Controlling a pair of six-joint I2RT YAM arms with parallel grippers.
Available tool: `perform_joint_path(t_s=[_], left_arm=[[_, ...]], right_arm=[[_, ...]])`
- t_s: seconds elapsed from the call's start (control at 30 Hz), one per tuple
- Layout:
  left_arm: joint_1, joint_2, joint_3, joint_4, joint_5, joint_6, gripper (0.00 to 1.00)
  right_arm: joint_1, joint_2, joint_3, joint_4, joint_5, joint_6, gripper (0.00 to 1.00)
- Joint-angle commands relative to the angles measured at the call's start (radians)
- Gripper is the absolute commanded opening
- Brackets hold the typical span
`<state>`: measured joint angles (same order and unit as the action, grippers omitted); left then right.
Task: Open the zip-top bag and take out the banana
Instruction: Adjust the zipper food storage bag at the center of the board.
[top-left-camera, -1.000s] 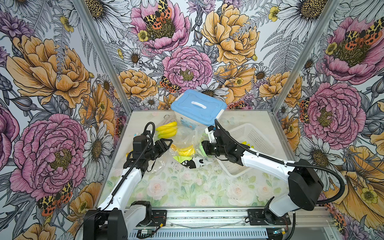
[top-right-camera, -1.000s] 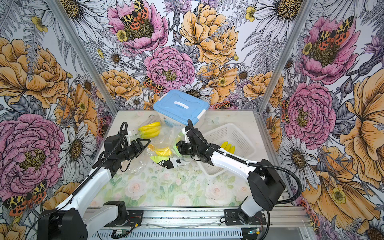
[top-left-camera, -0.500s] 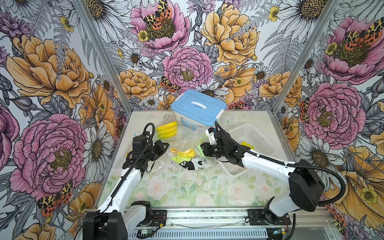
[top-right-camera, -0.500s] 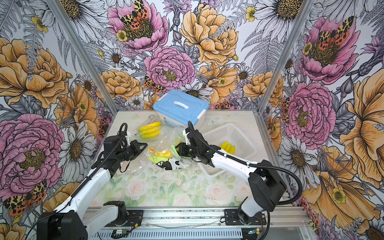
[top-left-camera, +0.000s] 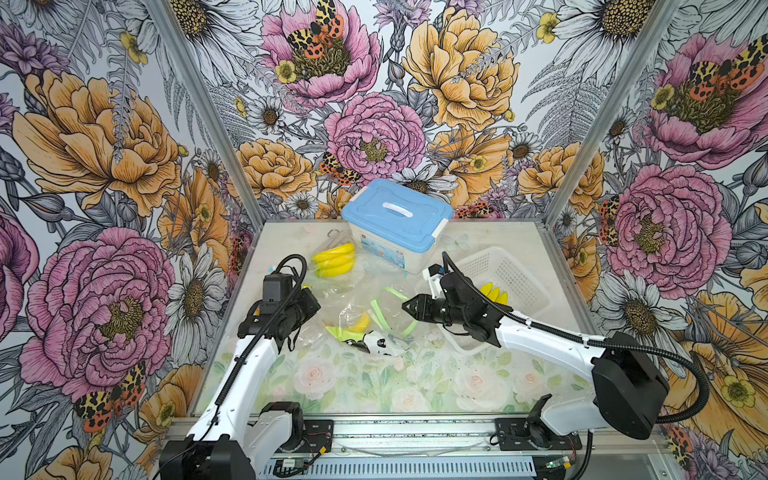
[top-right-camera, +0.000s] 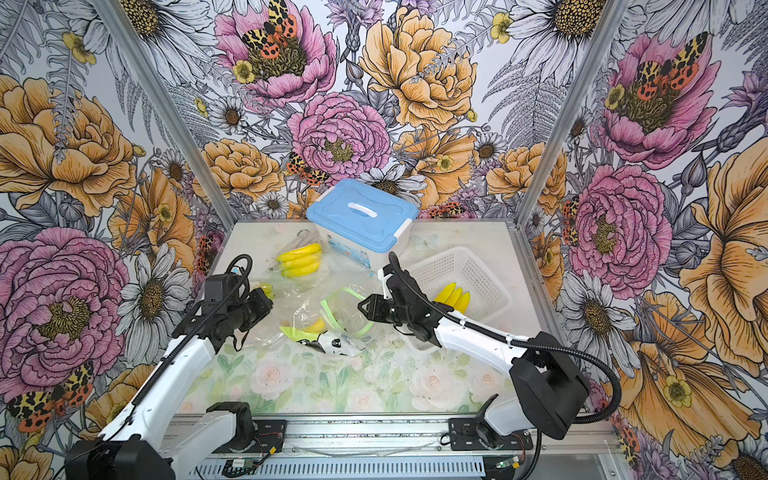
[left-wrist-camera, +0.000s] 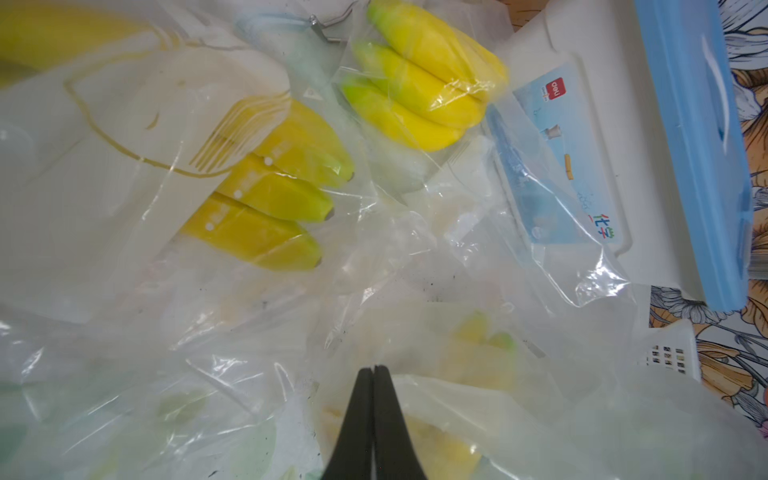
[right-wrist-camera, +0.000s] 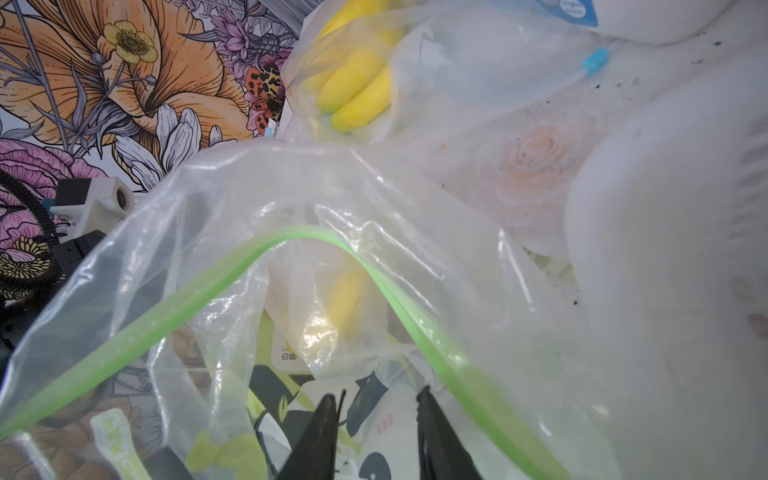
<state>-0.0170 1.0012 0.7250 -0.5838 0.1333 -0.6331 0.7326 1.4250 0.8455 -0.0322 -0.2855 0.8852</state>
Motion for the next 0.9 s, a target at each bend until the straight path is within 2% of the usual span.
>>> perform_joint_path(t_s=[0.0, 0.33, 0.53, 0.77, 0.87], left_arm=[[0.003, 0.019, -0.02, -0.017, -0.031, 0.033, 0.0], [-0.019, 0.036, -0.07, -0.015, -0.011, 0.027, 0.0], [-0.049, 0.012, -0.127, 0.008, -0.001, -0.002, 0.0], [-0.055, -0.026, -0.178, 0.018, 0.016, -0.018, 0.0], [-0.058, -0.027, -0.196, 0.031, 0.03, -0.029, 0.0]], right_arm=[[0.005, -0.021, 0.002, 0.025, -0.016, 0.001, 0.36], [0.094, 0.178, 0.172, -0.003, -0.117, -0.049, 0.4], [0.127, 0.312, 0.266, -0.008, -0.117, -0.039, 0.49], [0.138, 0.41, 0.303, -0.028, -0.088, -0.005, 0.63], [0.147, 0.441, 0.325, -0.037, -0.086, -0.002, 0.64]])
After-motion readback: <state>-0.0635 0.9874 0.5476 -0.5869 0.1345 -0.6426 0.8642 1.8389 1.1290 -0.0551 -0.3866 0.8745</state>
